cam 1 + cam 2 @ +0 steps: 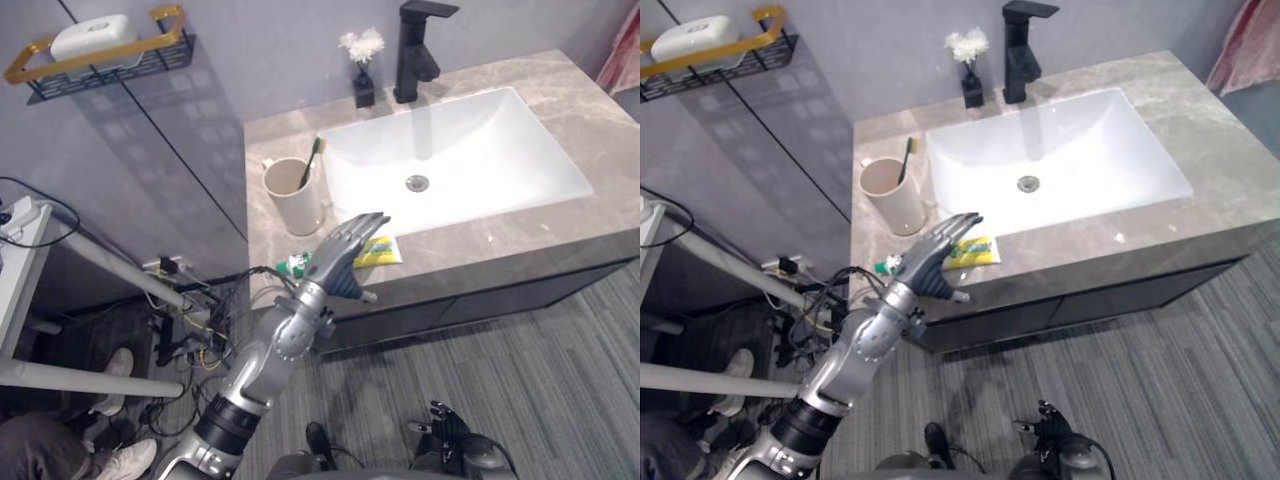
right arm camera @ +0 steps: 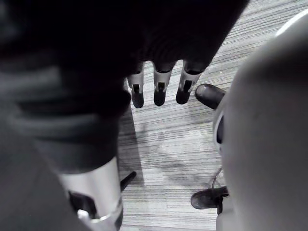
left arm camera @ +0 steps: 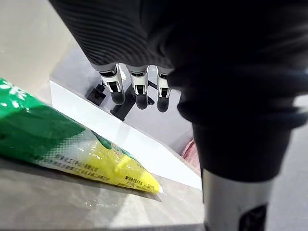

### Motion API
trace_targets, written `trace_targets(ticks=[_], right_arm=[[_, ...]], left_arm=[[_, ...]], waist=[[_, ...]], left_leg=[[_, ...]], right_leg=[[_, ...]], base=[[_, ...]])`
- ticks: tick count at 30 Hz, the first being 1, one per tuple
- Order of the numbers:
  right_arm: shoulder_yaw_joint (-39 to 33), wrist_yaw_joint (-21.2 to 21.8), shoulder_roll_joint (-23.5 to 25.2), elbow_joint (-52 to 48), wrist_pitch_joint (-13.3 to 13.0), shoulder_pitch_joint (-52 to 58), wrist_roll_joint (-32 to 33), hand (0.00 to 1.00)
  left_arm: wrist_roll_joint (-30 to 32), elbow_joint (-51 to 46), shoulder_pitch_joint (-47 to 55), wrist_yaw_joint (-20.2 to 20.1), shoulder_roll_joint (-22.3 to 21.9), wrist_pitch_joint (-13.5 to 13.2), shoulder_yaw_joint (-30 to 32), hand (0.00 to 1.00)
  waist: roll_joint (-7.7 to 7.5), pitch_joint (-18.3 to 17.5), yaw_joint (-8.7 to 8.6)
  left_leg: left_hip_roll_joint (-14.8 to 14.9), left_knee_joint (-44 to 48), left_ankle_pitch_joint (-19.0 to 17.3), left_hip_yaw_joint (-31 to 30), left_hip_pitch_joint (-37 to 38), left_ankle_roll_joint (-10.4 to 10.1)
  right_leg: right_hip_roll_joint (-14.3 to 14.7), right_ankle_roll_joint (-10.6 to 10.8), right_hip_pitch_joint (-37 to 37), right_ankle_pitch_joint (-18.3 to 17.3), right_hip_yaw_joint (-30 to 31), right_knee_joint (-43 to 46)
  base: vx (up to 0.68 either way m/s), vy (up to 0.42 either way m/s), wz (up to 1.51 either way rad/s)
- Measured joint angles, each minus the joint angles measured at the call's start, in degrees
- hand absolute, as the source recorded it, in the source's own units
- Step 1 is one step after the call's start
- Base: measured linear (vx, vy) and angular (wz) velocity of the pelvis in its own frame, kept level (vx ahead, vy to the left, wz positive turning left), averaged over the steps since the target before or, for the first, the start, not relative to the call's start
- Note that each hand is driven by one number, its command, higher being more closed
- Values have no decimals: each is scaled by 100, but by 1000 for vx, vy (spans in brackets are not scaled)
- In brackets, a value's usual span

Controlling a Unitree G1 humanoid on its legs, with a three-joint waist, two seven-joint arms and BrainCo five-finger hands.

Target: Organize washtable

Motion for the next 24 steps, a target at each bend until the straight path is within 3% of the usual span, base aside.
trace_targets(ticks=[17, 24], right_arm=[[158, -4, 12, -183, 14, 17, 106, 0], [224, -4, 23, -237, 4, 24, 111, 0]], left_arm=[[249, 1237, -616, 261, -9, 173, -35, 0], [340, 1322, -786, 301, -27, 205, 141, 0]], waist=[[-150, 45, -89], [-210, 85, -128]], left_leg=[[8, -10, -1, 184, -39, 2], [4, -35, -2, 223, -55, 2]], right_leg=[[98, -34, -83, 217, 179, -294], [100, -30, -93, 269, 207, -389]], base=[[-29, -9, -6], [-10, -1, -2]])
